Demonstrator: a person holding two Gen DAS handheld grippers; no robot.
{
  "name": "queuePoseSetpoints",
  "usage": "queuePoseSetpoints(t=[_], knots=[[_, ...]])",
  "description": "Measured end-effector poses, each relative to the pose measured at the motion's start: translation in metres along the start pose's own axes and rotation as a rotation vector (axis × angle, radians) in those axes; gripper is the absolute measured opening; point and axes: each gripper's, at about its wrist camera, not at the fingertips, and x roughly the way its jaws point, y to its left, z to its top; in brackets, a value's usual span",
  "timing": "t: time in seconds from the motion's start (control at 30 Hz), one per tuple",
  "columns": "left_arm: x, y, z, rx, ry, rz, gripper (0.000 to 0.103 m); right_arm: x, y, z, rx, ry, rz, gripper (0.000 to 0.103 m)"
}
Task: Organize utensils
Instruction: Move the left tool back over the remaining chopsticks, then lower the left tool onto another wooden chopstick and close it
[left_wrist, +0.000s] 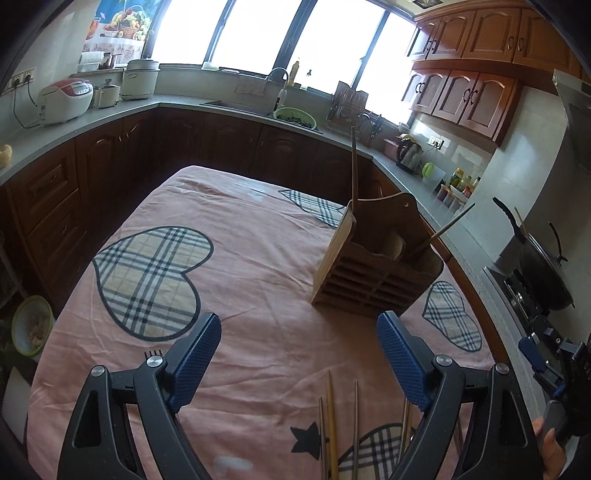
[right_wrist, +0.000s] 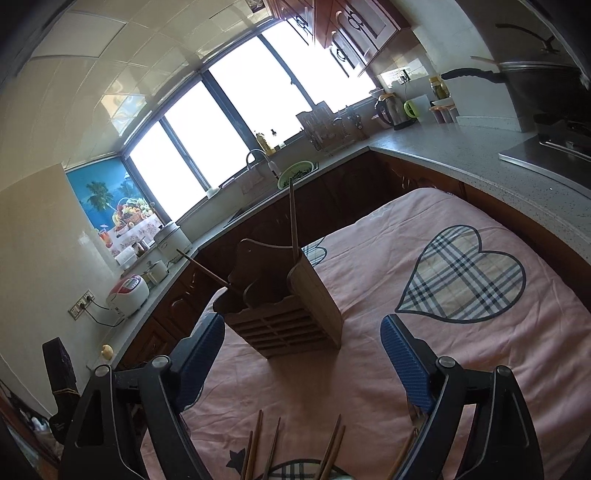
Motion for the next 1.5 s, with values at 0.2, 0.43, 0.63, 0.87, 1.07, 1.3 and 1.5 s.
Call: queuePoseSetpoints(t=[0.2, 0.43, 0.63, 0.87, 1.07, 1.3, 1.5], knots=[[-0.029, -0.003, -0.025, 0.032, 0.019, 0.03, 0.086, -0.024, 0.006, -0.028, -0.056, 0.037, -0.046, 0.089], [-0.045, -0.001, -0.047, 0.041, 0.053, 0.036, 0.087, -0.041, 0.003, -0.059, -0.088, 0.074, -0.073, 0.089], [-0.047, 0.0, -0.061, 0.039, 0.083, 0.036, 0.086, -0.049, -0.003, -0.078, -0.092, 0.093, -0.09, 0.089], [-0.039, -0.005, -0.065, 0.05, 0.113, 0.038, 0.086, -0.048, -0.004, -0.092, -0.102, 0.128, -0.093, 0.088], [-0.028, -0.008, -0.061, 0.068, 0.128, 0.048, 0.086, -0.041, 0.0, -0.095, -0.116, 0.148, -0.095, 0.087], [-0.005, -0.016, -0.058, 0.095, 0.175, 0.054, 0.085, -0.024, -0.001, -0.095, -0.125, 0.185, -0.101, 0.083], [0.019, -0.026, -0.051, 0.123, 0.205, 0.062, 0.085, -0.002, -0.001, -0.096, -0.143, 0.239, -0.11, 0.068]])
